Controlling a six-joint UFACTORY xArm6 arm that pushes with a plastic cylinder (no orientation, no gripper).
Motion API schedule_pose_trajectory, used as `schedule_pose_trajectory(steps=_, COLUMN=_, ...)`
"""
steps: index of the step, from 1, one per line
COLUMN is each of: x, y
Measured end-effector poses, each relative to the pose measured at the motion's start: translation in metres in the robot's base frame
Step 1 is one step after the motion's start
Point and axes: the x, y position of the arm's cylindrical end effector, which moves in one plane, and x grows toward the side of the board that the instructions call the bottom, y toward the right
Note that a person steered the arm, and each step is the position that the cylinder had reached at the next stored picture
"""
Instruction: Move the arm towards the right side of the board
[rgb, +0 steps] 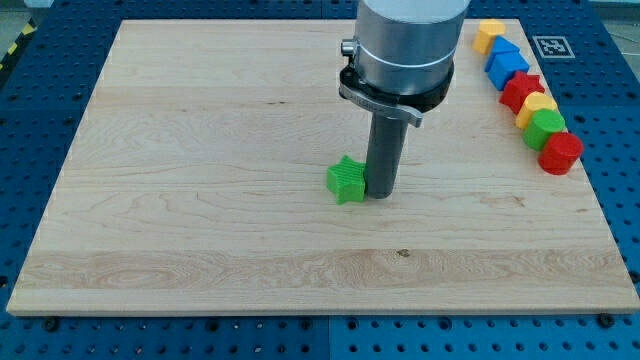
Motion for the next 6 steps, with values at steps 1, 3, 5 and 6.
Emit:
schedule_pose_trajectory(steps=1, x=0.0, y=-0.003)
schedule_pose_trajectory(steps=3, x=0.0, y=0.002)
schedule_pose_trajectory(steps=5, x=-0.001, y=0.063)
schedule_pose_trajectory(steps=6, x=0.0, y=0.102)
